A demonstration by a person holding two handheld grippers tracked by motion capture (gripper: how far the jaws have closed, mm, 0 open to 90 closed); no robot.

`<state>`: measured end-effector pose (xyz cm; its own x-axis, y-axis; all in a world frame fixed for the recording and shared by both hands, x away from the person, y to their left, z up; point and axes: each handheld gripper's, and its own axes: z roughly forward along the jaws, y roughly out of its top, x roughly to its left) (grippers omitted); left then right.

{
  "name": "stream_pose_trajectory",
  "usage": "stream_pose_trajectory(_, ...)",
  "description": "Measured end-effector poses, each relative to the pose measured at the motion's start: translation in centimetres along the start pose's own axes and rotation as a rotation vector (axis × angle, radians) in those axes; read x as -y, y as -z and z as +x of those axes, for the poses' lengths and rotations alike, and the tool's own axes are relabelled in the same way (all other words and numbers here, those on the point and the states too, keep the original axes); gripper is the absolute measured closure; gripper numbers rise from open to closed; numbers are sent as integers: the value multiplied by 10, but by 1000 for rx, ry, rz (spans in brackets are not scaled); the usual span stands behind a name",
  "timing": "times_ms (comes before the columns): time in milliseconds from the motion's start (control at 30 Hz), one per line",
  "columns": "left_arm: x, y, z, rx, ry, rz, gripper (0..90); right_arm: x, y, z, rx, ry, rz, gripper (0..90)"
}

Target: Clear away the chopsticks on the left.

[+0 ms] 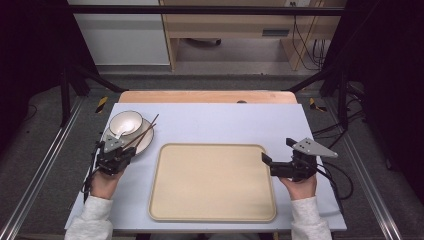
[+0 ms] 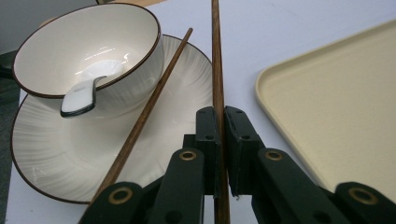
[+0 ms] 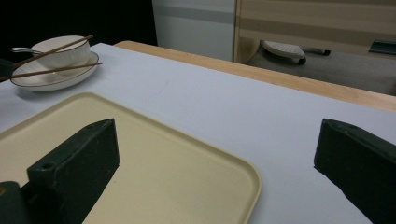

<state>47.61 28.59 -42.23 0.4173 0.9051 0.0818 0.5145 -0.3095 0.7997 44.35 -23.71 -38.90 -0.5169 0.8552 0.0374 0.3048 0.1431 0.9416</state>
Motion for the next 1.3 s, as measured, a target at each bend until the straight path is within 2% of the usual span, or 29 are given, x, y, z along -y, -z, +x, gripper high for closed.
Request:
stream_pose_trajectory(233, 4, 12, -29, -34, 27, -42, 842, -1, 2, -1, -1, -7, -3, 7)
stream_pose_trajectory(367, 10, 19, -41, -49, 72, -62, 841, -1, 2, -1, -8, -6, -3, 8)
stream_pose_trajectory(600, 15, 27, -59, -95, 121, -83, 842, -1, 1, 0, -20, -15, 3, 9)
stream_pose_trajectory(733, 18, 36, -70, -96, 195, -132, 842, -1, 1, 0, -23, -18, -1, 10)
stream_pose_trajectory(867, 24, 38, -84, -96, 240, -162, 841, -1, 0, 0, -26, -9, 1, 11)
stream_pose_trajectory(1067, 35, 35, -104, -94, 275, -165, 842, 1, -3, 3, -31, -8, 13, 12)
stream_pose_trajectory(1300, 50, 29, -121, -90, 283, -135, 841, 1, -5, 5, -38, -4, 21, 15)
